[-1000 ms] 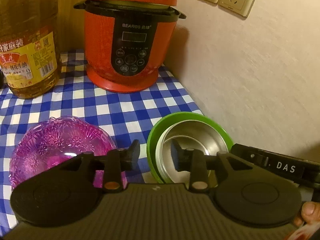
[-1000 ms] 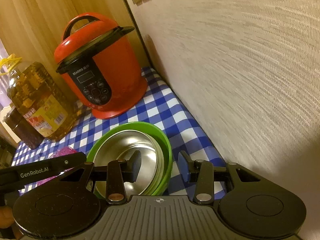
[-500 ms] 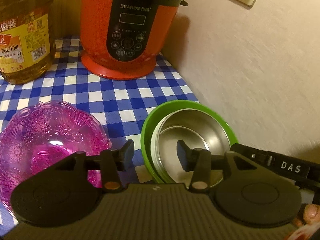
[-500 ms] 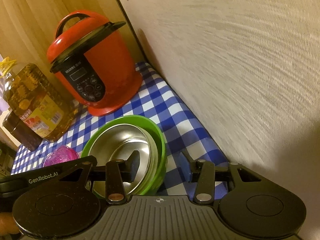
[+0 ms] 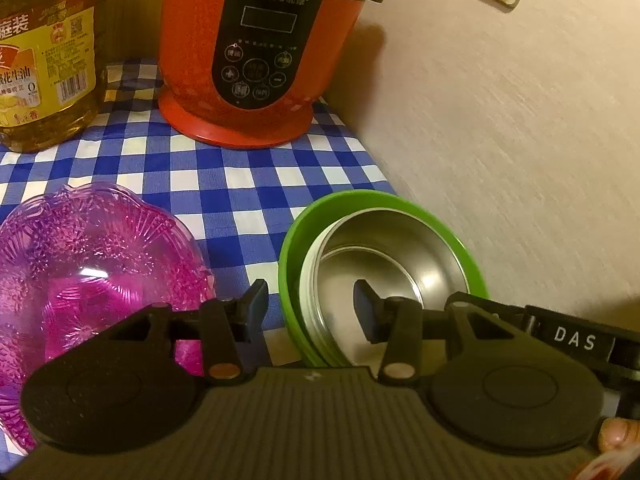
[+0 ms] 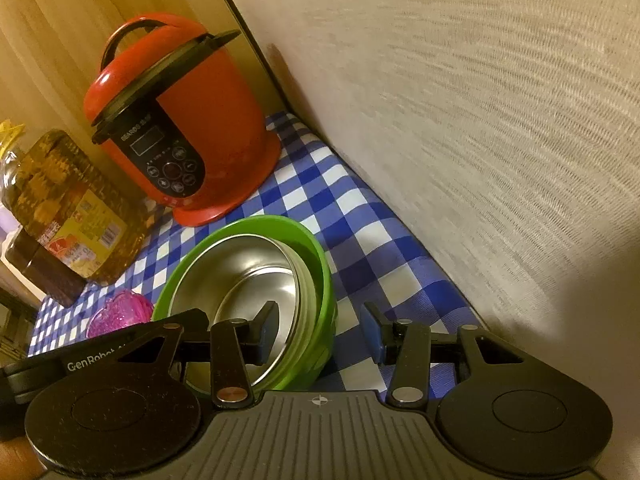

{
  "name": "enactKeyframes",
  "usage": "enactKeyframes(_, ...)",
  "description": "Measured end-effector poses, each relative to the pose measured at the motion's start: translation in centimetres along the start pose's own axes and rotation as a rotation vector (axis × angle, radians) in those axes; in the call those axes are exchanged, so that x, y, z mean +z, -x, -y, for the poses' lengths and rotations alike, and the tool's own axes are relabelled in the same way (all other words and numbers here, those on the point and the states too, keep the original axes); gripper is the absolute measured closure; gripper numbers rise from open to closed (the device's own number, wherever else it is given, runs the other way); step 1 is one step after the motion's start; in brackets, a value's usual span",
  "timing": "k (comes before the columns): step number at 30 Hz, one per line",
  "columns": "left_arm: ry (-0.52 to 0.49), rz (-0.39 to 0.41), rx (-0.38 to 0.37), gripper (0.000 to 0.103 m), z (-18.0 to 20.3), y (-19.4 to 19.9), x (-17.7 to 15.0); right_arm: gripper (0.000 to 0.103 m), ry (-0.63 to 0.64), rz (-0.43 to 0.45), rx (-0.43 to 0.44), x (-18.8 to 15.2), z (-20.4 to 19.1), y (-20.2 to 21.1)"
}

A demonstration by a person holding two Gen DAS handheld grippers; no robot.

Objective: Organize plates and bowls
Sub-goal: 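Lower the steel bowl into the white bowls inside the green bowl, then grip the green bowl rim with both tools and carry it toward the pink plates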

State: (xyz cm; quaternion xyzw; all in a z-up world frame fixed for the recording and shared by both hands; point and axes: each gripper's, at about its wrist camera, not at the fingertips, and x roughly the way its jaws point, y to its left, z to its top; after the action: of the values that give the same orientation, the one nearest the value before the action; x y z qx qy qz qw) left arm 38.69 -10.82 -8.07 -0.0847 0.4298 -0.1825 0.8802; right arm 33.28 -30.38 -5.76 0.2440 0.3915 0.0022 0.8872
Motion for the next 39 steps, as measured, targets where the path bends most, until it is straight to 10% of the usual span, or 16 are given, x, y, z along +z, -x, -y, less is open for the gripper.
enactKeyframes(39, 0.023, 0.051, 0.015, 0.078, -0.5, -1.3, -0.8, 0.068, -0.083, 0.054, 0.076, -1.1, 0.9, -3.1)
